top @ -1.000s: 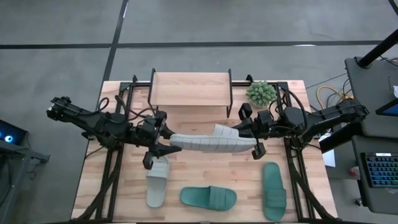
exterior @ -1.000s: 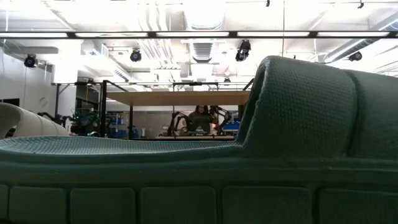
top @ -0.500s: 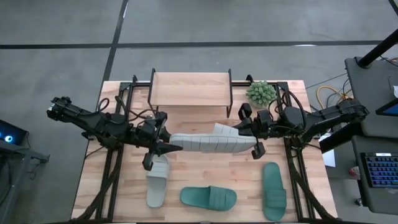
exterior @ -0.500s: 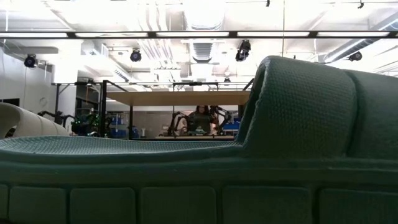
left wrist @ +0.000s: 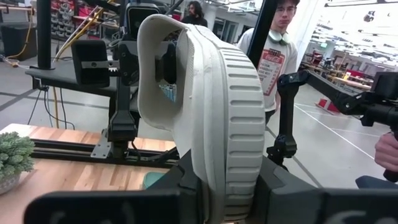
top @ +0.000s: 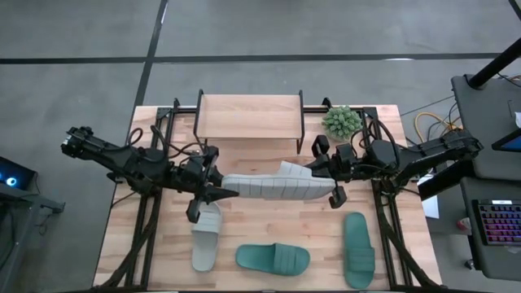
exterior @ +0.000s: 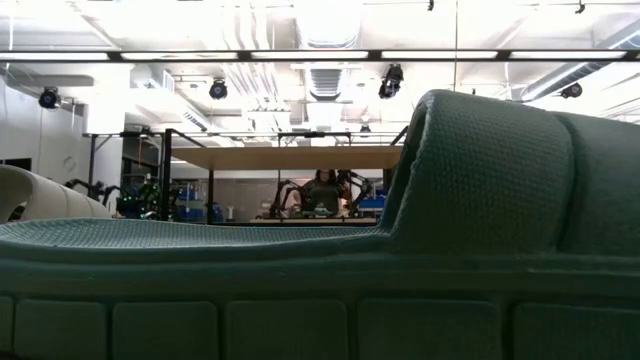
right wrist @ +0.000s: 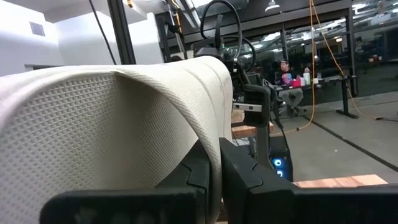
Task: Pick and place slides into the shelf
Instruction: Put the right gray slipper on the shelf
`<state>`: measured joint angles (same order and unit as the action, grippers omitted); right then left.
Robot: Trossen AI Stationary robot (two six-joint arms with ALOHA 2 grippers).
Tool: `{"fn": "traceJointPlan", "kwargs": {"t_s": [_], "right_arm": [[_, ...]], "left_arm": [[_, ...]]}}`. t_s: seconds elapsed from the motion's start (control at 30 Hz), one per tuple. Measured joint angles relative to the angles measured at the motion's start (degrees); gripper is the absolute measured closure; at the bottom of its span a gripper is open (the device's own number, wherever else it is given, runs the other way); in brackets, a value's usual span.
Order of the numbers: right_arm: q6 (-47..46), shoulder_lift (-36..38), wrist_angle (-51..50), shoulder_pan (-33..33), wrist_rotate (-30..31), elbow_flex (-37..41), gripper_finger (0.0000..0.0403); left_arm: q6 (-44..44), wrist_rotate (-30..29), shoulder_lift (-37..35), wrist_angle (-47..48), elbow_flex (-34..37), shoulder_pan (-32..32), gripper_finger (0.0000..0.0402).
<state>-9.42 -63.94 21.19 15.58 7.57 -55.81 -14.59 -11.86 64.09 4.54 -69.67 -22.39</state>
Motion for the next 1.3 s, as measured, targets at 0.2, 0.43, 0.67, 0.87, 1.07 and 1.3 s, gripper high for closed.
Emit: {"fn": "traceJointPlan", "kwargs": {"t_s": [0.2, 0.43, 0.67, 0.87, 1.07, 1.3], "right_arm": [[-0.9, 0.0, -0.1, 0.0, 2.1, 0.0, 0.0362], [-3.8, 0.0, -1.4, -0.4, 4.6, 0.0, 0.0287], [-5.9, 0.0, -2.2, -1.0, 5.2, 0.0, 0.0233], [-8.9, 0.8, -4.9, -2.0, 5.2, 0.0, 0.0212], [-9.2, 2.3, -5.8, -2.6, 6.6, -0.2, 0.0209], [-10.1, 4.1, -9.6, -2.6, 12.0, -0.2, 0.0209]], "left_arm": [[0.0, 0.0, -0.8, 1.0, 0.0, 0.0, 0.0362], [-0.1, 0.0, -1.6, 2.5, 0.0, 0.0, 0.0362], [-0.5, -0.6, -3.3, 5.9, 0.0, 0.0, 0.0364], [-1.7, -0.5, -5.8, 9.9, 0.0, 0.0, 0.0364], [-3.2, -0.8, -9.1, 15.6, 0.1, 0.0, 0.0364], [-4.4, -3.4, -12.2, 19.9, 0.1, 0.0, 0.0364]]}}
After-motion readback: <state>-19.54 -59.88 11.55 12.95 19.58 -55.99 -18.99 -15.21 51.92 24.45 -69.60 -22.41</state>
